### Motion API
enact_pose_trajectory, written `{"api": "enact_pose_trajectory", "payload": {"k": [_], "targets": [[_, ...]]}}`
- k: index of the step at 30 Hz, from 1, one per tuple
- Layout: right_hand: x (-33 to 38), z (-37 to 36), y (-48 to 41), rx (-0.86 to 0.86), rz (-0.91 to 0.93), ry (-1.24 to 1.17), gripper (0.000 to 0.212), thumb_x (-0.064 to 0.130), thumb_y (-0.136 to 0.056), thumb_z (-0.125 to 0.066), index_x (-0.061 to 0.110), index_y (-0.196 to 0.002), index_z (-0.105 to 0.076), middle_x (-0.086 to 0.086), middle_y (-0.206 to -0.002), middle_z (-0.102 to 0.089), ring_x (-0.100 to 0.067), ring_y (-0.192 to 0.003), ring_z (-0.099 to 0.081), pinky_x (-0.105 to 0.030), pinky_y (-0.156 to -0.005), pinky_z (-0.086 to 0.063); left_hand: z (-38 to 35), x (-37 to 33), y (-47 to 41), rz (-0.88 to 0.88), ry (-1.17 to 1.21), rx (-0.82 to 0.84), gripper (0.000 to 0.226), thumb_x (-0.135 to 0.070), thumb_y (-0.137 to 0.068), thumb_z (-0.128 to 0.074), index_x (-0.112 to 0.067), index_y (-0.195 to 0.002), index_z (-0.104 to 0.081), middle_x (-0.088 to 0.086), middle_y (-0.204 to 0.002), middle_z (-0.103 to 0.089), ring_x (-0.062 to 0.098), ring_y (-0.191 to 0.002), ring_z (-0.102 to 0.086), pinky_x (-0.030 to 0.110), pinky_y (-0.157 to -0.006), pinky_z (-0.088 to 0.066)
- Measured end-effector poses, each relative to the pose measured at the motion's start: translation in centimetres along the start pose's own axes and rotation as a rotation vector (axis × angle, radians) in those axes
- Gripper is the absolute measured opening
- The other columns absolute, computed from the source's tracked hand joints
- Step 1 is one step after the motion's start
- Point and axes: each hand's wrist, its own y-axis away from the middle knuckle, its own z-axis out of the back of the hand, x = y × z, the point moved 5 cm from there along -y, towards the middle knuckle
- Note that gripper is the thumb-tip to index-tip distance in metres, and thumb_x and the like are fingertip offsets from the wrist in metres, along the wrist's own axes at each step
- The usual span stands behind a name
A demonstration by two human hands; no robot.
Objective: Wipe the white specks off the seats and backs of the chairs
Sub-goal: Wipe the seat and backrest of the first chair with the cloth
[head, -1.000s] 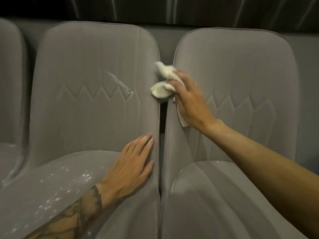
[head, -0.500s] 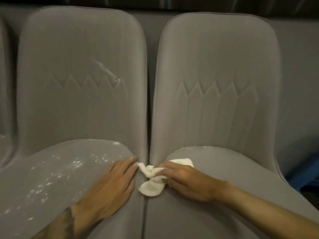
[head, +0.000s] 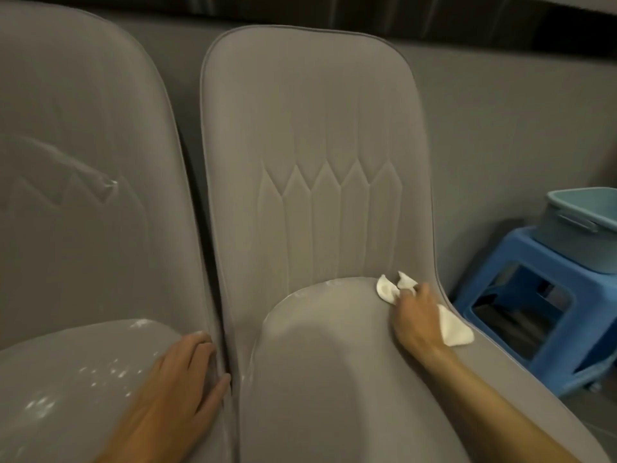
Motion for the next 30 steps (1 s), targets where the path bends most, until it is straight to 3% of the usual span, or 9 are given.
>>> {"api": "enact_pose_trajectory", "payload": {"k": [3, 8, 11, 15, 18, 22, 26, 30], "targets": [[4.0, -2.1, -2.2, 0.038, 0.043, 0.024, 0.033, 0.007, -0.097, -0.042, 0.0, -0.126, -0.057, -0.019, -0.133, -0.042, -0.039, -0.119, -0.043, -0.038, -0.103, -0.033, -0.4, 0.1, 0.3, -0.021, -0.04, -0.023, 0.075, -0.069, -0.096, -0.033, -0.007, -0.11, -0.072, 0.007, -0.12, -0.065, 0.026, -0.103, -0.07, 0.04, -0.091, -0.056], [6.7, -2.8, -3.1, 0.203, 0.377, 0.029, 0.037, 0.02, -0.102, -0.045, 0.013, -0.136, -0.057, -0.014, -0.138, -0.047, -0.037, -0.123, -0.049, -0.04, -0.106, -0.037, -0.6, 0.4, 0.5, -0.048, -0.035, -0.013, 0.088, -0.072, -0.099, -0.018, -0.004, -0.113, -0.072, 0.01, -0.123, -0.065, 0.028, -0.107, -0.07, 0.04, -0.092, -0.056], [3.5, -1.8, -4.5, 0.111, 0.283, 0.152, 0.039, 0.034, -0.105, -0.039, 0.025, -0.139, -0.054, -0.011, -0.13, -0.052, -0.036, -0.117, -0.05, -0.041, -0.101, -0.039, -0.5, 0.5, 0.6, -0.061, -0.01, -0.002, 0.086, -0.071, -0.099, -0.02, -0.004, -0.116, -0.071, 0.01, -0.127, -0.065, 0.029, -0.111, -0.069, 0.043, -0.096, -0.057], [6.7, -4.3, -3.6, 0.046, 0.188, 0.061, 0.038, 0.023, -0.103, -0.042, 0.013, -0.137, -0.054, -0.018, -0.122, -0.052, -0.038, -0.111, -0.05, -0.04, -0.093, -0.037, -0.4, 0.4, 0.7, -0.076, 0.001, 0.01, 0.081, -0.065, -0.103, -0.019, -0.004, -0.117, -0.07, 0.011, -0.128, -0.065, 0.028, -0.112, -0.067, 0.032, -0.1, -0.043], [9.5, -5.1, -2.5, 0.065, 0.252, -0.023, 0.039, 0.016, -0.1, -0.044, 0.01, -0.137, -0.054, -0.02, -0.126, -0.053, -0.038, -0.116, -0.051, -0.039, -0.096, -0.038, -0.7, 0.7, 1.1, -0.088, 0.049, 0.019, 0.063, -0.059, -0.1, -0.035, -0.008, -0.123, -0.065, 0.007, -0.133, -0.06, 0.024, -0.117, -0.062, 0.027, -0.105, -0.043], [13.9, -5.1, 1.3, 0.166, 0.475, -0.126, 0.036, 0.01, -0.099, -0.048, 0.01, -0.133, -0.06, -0.019, -0.13, -0.058, -0.033, -0.122, -0.051, -0.034, -0.106, -0.035, -1.1, 1.1, 1.3, -0.067, 0.081, 0.021, 0.06, -0.057, -0.096, -0.035, -0.014, -0.132, -0.059, 0.002, -0.142, -0.053, 0.017, -0.128, -0.053, 0.033, -0.11, -0.042], [17.4, -4.4, 7.8, 0.277, 0.767, -0.205, 0.021, 0.009, -0.099, -0.052, 0.007, -0.107, -0.071, -0.017, -0.111, -0.065, -0.033, -0.105, -0.058, -0.036, -0.094, -0.04, -0.9, 1.3, 1.2, -0.06, 0.071, 0.056, 0.061, -0.06, -0.097, -0.031, -0.019, -0.135, -0.055, -0.001, -0.145, -0.048, 0.013, -0.131, -0.048, 0.029, -0.113, -0.037], [15.7, -2.8, 11.1, 0.431, 0.933, -0.182, 0.03, 0.026, -0.104, -0.045, 0.02, -0.126, -0.064, -0.008, -0.115, -0.059, -0.023, -0.106, -0.055, -0.032, -0.096, -0.041, -1.2, 1.6, 1.1, -0.038, 0.081, 0.114, 0.073, -0.064, -0.095, -0.021, -0.018, -0.143, -0.051, -0.001, -0.154, -0.042, 0.015, -0.141, -0.042, 0.032, -0.12, -0.033]]}}
